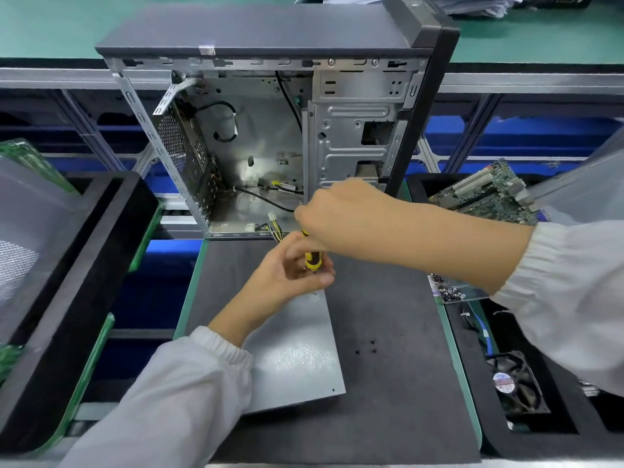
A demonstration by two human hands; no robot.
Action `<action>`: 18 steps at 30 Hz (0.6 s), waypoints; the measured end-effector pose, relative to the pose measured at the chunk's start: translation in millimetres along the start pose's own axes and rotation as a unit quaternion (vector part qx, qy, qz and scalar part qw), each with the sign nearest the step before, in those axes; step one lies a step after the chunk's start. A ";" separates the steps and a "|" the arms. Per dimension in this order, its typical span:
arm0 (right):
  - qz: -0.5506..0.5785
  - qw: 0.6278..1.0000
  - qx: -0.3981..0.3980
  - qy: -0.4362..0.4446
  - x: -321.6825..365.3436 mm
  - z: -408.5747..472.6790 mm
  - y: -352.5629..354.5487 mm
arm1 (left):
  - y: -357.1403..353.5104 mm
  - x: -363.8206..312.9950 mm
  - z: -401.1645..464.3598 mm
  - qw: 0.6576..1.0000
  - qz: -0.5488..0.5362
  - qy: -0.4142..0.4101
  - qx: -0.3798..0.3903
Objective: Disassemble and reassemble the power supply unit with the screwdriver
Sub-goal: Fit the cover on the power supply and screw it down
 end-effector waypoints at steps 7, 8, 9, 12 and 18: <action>0.032 0.993 0.056 0.099 9.9 -7.7 -3.1 | 4.4 0.1 3.0 0.999 0.049 -0.009 -0.013; 0.030 0.989 0.077 0.124 13.6 -8.1 -7.4 | 2.5 -0.5 3.7 0.998 0.060 -0.002 0.008; 0.013 0.988 0.085 0.132 16.4 -7.3 -7.9 | 1.0 -0.9 3.8 0.997 0.074 0.002 0.024; -0.028 0.994 0.065 0.086 14.2 -0.9 -9.4 | 2.0 -0.4 4.4 0.997 0.075 0.003 0.036; -0.053 0.995 0.046 0.069 12.4 -18.1 -18.2 | 12.9 -44.8 -16.0 0.896 0.398 -0.141 -0.140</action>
Point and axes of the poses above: each hand's wrist, its own z-axis towards the middle knuckle, its own y-axis out of the back of the hand, x = y × z, the point moved 8 cm from there along z, towards the middle knuckle, and after that the axes turned 8 degrees about -y, right-handed, at the moved point
